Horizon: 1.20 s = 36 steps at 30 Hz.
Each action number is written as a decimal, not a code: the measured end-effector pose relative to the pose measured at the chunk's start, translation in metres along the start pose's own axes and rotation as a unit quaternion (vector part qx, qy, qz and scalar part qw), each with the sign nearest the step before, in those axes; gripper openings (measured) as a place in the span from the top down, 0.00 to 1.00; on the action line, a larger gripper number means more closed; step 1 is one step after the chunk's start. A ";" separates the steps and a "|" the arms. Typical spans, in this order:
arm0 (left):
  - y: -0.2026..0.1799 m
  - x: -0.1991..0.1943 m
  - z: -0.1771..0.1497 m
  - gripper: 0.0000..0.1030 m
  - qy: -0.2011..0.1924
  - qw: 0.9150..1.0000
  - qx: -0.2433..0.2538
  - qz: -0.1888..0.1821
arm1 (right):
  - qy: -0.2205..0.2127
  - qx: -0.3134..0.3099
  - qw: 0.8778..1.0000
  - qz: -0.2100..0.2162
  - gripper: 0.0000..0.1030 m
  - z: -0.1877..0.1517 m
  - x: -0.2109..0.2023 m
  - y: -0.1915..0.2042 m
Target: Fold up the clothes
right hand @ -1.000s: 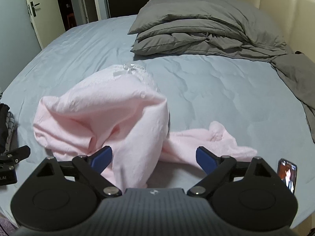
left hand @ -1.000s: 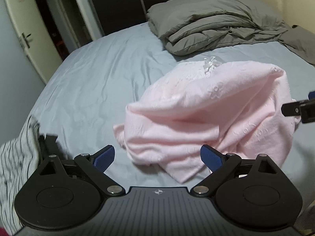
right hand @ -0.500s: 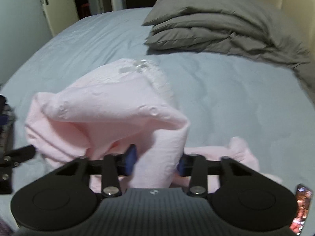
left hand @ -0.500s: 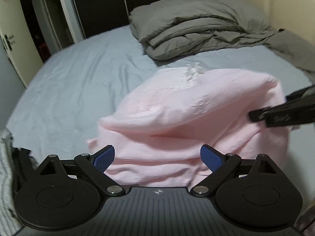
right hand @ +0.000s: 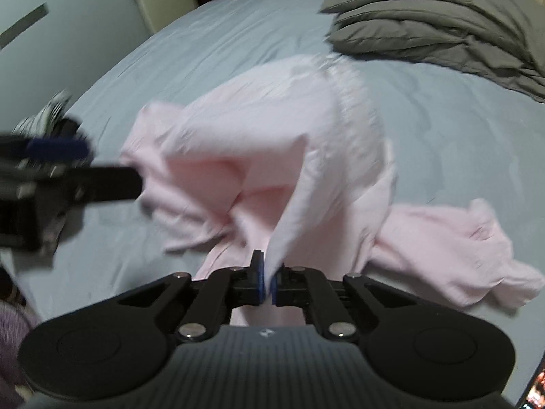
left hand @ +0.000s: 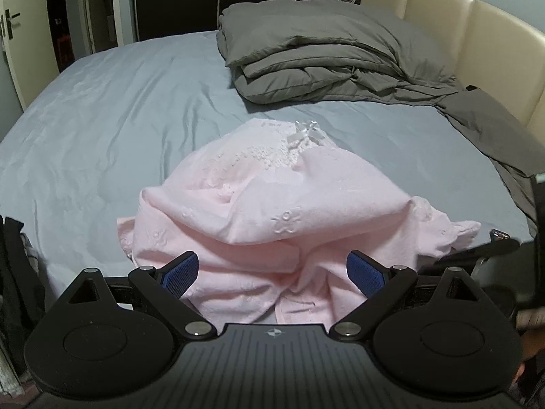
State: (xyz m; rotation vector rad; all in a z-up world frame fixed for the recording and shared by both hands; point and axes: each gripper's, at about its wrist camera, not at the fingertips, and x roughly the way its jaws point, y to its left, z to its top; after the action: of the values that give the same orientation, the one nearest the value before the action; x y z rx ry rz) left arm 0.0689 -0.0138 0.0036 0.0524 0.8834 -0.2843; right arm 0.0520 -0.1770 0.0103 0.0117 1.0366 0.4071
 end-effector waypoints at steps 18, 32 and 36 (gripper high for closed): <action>-0.007 0.004 -0.029 0.07 0.033 0.999 0.025 0.008 | 0.023 -0.064 0.998 0.010 0.89 -0.033 -0.005 0.034; -0.043 0.011 -0.015 0.07 0.016 0.999 0.026 -0.016 | -0.015 -0.049 0.996 -0.077 0.45 -0.035 -0.029 -0.003; -0.056 0.020 -0.012 0.07 0.020 0.999 0.030 -0.021 | -0.017 -0.025 0.995 -0.094 0.40 -0.033 -0.030 -0.021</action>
State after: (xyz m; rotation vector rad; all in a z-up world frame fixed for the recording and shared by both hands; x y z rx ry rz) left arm 0.0573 -0.0702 -0.0156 0.0962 0.9154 -0.3497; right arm 0.0175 -0.2120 0.0137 -0.1225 0.9833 0.2594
